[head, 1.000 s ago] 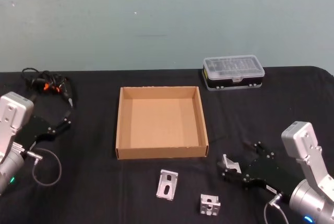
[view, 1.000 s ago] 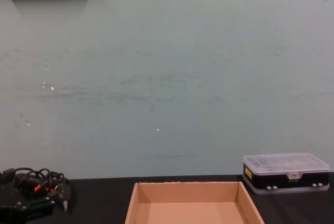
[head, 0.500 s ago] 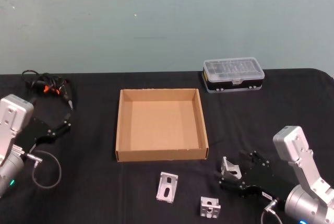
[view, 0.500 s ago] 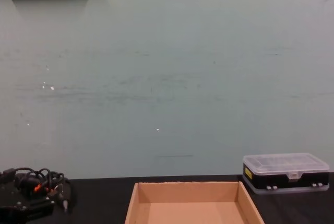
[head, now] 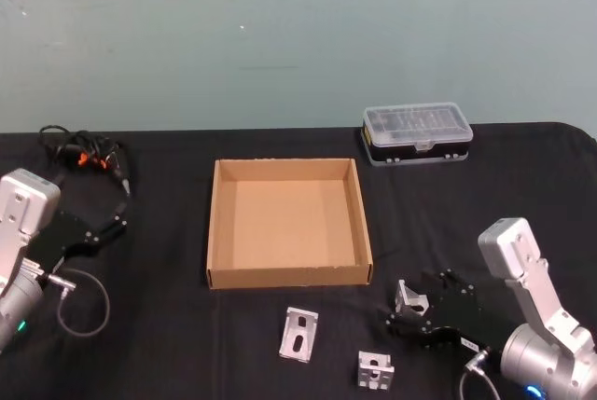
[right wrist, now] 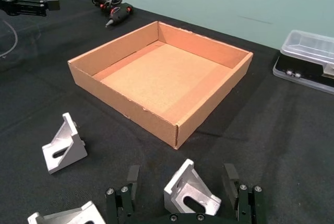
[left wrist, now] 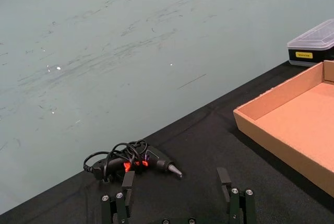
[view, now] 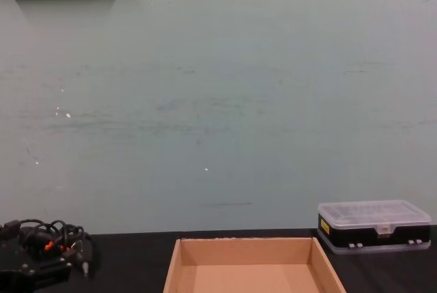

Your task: Use one hand to pick up the angle iron from the table and place it into the box.

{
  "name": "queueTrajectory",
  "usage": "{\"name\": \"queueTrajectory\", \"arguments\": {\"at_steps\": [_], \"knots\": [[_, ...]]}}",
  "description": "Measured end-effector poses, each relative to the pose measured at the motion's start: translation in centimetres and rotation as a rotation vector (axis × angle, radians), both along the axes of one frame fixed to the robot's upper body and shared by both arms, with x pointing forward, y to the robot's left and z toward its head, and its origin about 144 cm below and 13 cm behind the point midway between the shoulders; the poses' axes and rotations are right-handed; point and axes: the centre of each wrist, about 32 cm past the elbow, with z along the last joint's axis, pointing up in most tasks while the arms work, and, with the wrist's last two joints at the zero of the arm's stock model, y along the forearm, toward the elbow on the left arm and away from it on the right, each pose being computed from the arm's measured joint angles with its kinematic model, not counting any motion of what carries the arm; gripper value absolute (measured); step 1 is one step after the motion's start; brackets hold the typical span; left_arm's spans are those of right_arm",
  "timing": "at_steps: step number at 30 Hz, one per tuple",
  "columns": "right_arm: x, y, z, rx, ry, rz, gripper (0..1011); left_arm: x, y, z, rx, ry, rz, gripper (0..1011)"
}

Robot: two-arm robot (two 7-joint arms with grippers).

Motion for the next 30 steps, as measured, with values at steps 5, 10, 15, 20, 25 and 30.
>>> {"name": "queueTrajectory", "arguments": {"at_steps": [5,10,15,20,25,30], "knots": [[0.40,0.05,-0.02,0.004,0.019,0.007,1004,0.00,0.00,0.00,0.000,0.000,0.000,1000],[0.52,0.07,-0.02,0.006,0.025,0.010,1004,0.00,0.00,0.00,0.000,0.000,0.000,1000],[0.50,0.06,-0.02,0.006,0.025,0.010,1004,0.00,0.00,0.00,0.000,0.000,0.000,1000],[0.49,0.06,-0.02,0.006,0.025,0.009,1004,0.00,0.00,0.00,0.000,0.000,0.000,1000],[0.47,0.07,-0.03,0.006,0.024,0.010,1004,0.00,0.00,0.00,0.000,0.000,0.000,1000],[0.45,0.07,-0.03,0.006,0.023,0.010,939,0.00,0.00,0.00,0.000,0.000,0.000,1000]]}}
